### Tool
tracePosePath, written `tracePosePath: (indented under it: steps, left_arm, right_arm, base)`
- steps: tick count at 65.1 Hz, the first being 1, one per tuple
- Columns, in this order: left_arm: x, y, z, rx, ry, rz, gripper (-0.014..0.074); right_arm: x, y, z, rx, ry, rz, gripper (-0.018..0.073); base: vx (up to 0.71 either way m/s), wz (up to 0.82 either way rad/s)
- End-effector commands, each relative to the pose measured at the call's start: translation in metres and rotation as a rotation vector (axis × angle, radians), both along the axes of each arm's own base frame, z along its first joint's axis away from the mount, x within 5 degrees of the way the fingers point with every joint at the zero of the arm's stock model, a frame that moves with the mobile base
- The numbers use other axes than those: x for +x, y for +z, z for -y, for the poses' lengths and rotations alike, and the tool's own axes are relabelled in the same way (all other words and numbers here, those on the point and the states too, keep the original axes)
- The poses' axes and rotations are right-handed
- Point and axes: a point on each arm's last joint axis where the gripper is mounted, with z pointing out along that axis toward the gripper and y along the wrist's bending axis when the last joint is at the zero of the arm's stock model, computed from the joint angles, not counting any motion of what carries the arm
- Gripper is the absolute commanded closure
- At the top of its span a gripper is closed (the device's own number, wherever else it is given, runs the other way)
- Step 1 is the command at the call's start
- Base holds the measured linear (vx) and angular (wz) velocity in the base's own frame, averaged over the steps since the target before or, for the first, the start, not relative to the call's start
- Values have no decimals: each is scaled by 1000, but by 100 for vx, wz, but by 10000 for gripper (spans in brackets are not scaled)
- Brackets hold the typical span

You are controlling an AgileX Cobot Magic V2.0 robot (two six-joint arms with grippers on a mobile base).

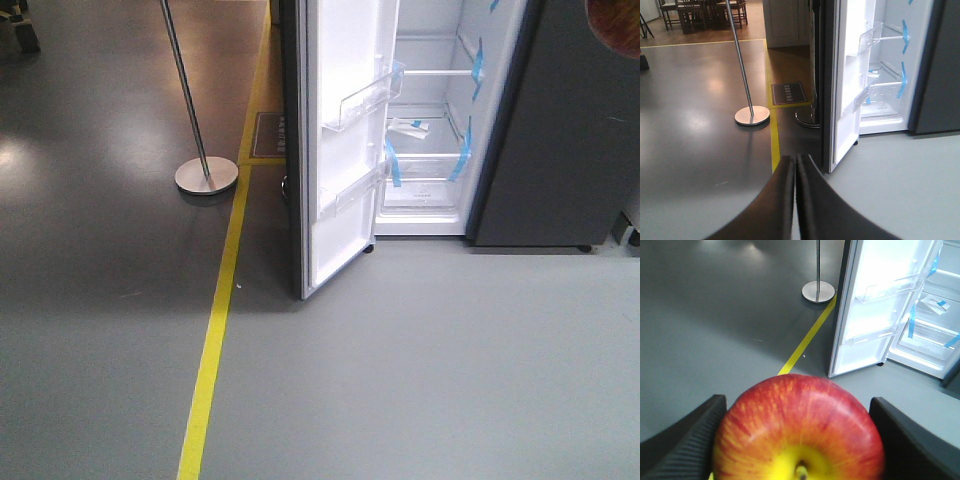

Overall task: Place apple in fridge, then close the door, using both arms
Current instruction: 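Drive toward the open white refrigerator carrying the apple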

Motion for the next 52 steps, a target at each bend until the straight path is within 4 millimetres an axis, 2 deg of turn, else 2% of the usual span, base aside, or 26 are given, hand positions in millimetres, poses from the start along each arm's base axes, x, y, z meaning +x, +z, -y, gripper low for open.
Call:
tracePosePath:
  steps: [1,52]
  left_arm:
    - [-1,13,0,-17,8,102,603]
    - [-1,13,0,-17,8,102,603]
  right_arm:
    - [-12,13,-1,13,16,60,455]
    - [-12,13,-1,13,16,60,455]
  base:
    - [24,3]
    - [21,-2]
